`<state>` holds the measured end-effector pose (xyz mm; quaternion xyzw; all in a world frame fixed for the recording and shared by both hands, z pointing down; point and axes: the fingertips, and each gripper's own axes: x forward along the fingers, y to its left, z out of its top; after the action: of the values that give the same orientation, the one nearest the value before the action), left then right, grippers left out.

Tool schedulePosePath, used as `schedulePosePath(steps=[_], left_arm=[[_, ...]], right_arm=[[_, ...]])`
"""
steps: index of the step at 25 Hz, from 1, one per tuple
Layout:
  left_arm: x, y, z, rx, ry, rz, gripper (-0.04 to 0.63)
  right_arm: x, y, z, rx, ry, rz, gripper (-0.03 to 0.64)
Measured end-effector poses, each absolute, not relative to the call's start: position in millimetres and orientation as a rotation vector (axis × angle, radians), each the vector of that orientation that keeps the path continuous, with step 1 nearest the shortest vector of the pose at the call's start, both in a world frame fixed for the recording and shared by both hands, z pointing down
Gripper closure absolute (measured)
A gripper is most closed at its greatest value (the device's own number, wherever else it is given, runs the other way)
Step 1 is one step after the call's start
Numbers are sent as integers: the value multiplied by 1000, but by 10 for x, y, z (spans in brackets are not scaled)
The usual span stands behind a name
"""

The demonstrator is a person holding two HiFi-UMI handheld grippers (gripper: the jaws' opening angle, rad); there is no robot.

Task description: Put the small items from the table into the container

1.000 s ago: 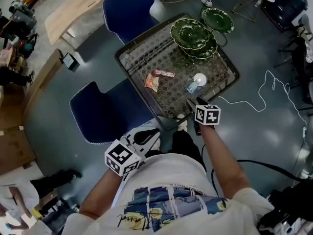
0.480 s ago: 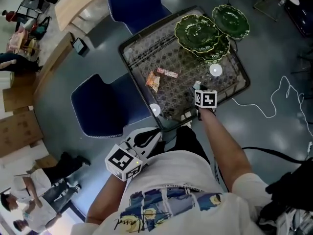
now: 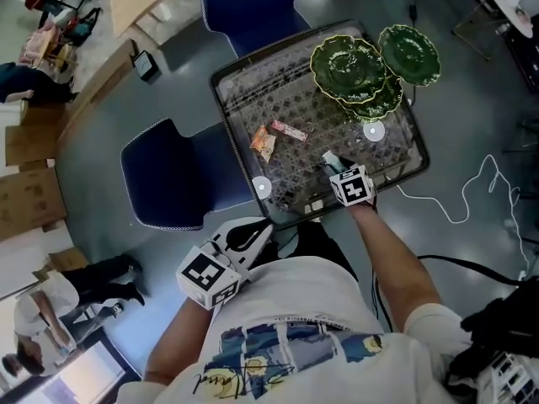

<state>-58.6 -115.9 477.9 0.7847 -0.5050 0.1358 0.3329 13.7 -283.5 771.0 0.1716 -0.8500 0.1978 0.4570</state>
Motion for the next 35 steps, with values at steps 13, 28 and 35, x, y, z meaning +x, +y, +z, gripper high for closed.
schedulePosePath(steps=[13, 28, 35], left_arm=[[-451, -1471, 4531, 2152, -1338, 278, 588], [-765, -1037, 4499, 1994, -1538, 229, 588], [-912, -854, 4543, 1938, -1577, 210, 588]], right_arm=[[-251, -3643, 5779, 421, -2379, 194, 439], [-732, -5013, 6056, 595, -2212, 145, 437], [-766, -5100, 6222, 603, -2162, 153, 437]])
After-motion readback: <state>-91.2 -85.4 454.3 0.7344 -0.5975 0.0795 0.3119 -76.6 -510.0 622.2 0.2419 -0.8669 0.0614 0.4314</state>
